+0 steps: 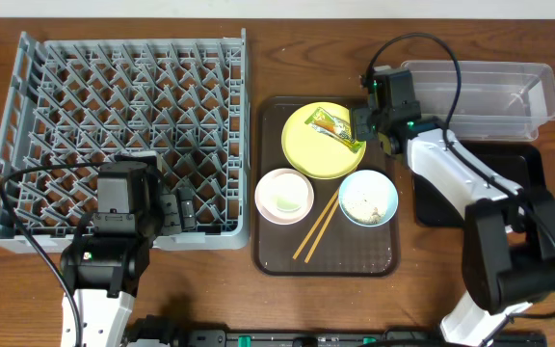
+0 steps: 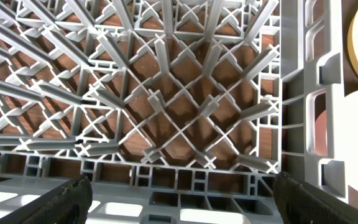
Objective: Sort waste into correct bins and load items into the dishwasher rack
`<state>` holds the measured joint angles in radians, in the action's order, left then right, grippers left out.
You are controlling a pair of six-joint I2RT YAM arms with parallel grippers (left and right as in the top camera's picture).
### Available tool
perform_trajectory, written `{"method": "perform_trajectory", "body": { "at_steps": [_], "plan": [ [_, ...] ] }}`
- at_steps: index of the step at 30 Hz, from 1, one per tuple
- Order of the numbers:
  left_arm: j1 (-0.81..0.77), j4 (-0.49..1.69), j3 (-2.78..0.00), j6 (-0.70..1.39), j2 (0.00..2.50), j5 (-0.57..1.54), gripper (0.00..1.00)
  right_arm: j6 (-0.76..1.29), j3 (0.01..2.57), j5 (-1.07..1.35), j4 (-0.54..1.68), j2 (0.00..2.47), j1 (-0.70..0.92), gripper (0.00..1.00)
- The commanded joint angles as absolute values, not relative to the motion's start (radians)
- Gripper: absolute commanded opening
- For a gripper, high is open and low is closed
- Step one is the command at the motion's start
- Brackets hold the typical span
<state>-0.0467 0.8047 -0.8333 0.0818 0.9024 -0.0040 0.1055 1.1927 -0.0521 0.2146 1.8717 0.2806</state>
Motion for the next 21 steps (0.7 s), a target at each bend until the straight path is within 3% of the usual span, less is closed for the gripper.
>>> {"method": "perform_trajectory", "body": {
  "at_steps": [1,10,21],
  "plan": [
    [-0.043,0.807,-0.859,0.091,0.901,-0.008,0.94,0.12,1.198,-0.082,0.191,1.908,0.292,0.64],
    [-0.043,0.807,-0.859,0.091,0.901,-0.008,0.94,0.145,1.198,-0.074,0.174,1.954,0.302,0.6],
    [-0.043,0.807,-0.859,0.091,0.901,-0.008,0.95,0.157,1.197,-0.066,0.175,1.971,0.305,0.31]
  ]
}}
